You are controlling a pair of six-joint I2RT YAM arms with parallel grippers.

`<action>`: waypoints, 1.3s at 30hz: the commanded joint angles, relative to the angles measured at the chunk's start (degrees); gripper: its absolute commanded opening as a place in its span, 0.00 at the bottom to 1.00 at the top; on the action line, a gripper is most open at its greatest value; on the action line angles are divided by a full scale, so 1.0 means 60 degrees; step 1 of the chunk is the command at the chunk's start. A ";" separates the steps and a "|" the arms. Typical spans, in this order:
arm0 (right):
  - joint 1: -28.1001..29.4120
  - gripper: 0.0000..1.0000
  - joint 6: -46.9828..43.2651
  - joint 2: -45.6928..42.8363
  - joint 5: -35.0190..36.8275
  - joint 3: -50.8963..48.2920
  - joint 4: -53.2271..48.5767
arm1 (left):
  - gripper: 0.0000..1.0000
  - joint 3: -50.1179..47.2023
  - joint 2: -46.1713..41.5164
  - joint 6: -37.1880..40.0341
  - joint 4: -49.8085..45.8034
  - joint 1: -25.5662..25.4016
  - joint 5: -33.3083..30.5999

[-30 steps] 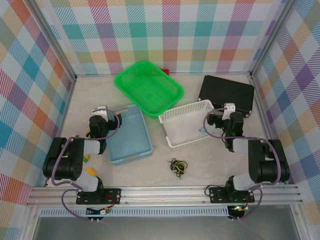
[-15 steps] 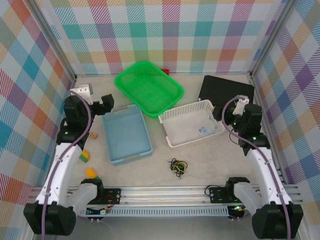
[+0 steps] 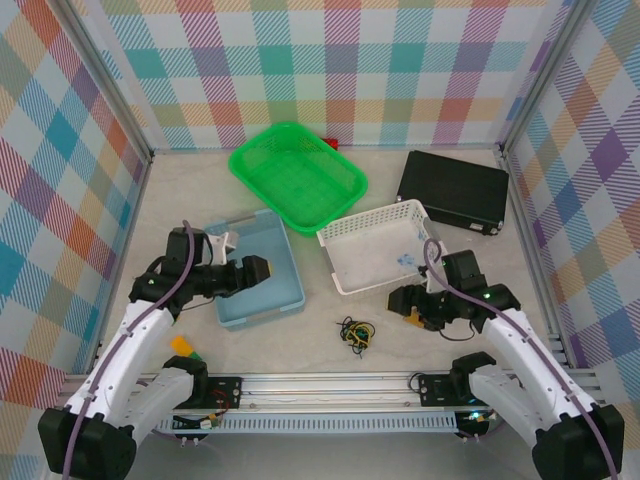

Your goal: Untangle the cables

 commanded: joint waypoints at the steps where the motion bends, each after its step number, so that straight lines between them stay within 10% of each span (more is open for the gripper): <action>1: 0.0730 0.71 0.0447 0.0239 -0.0472 -0.0211 -0.0026 | 0.80 -0.0123 -0.0118 -0.0406 -0.0039 -0.0388 0.0393; 39: 0.3567 0.12 0.0891 0.2402 -0.0116 0.0377 0.3013 | 0.73 -0.0294 -0.0005 0.0314 0.0098 -0.1440 -0.0099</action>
